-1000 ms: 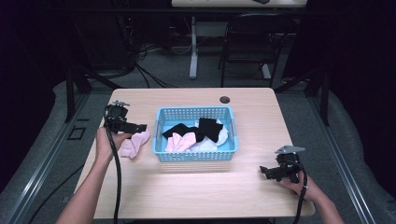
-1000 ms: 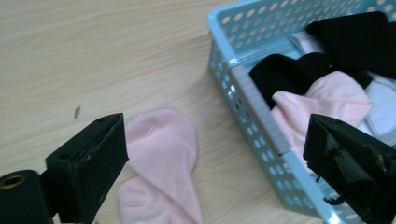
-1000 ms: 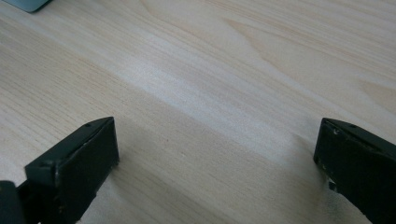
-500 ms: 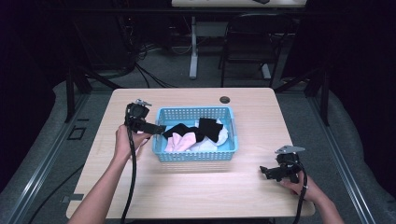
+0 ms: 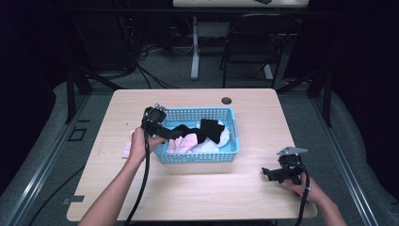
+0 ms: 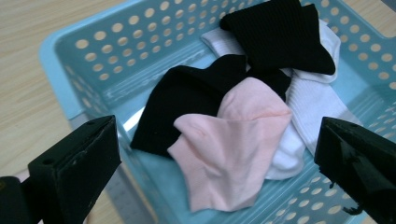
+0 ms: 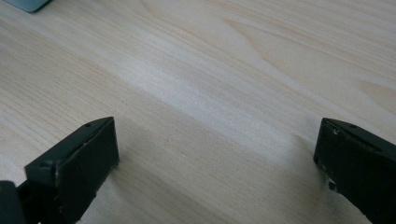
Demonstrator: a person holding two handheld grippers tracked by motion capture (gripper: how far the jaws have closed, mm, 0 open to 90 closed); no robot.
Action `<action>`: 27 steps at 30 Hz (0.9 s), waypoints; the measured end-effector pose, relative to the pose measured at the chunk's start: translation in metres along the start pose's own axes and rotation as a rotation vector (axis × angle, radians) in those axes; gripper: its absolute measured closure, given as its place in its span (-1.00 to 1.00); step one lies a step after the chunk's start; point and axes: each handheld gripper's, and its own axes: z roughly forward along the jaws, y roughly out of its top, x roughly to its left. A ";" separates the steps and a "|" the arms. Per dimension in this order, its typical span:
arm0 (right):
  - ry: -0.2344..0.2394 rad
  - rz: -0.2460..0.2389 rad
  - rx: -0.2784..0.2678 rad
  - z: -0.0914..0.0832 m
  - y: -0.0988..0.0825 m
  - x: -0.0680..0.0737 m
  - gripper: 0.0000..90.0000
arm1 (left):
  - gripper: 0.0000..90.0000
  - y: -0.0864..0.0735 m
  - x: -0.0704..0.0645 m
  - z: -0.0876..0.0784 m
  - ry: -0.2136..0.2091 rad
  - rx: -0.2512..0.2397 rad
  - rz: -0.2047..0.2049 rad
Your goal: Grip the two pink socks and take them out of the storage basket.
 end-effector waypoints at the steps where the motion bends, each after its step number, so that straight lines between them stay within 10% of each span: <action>1: 0.000 0.000 0.000 0.000 0.000 0.000 -1.00 | -0.98 0.000 -0.002 0.002 -0.003 0.006 0.003; 27: -0.003 -0.002 0.001 0.000 0.000 0.000 -1.00 | -0.26 0.004 -0.018 0.057 -0.009 0.200 0.011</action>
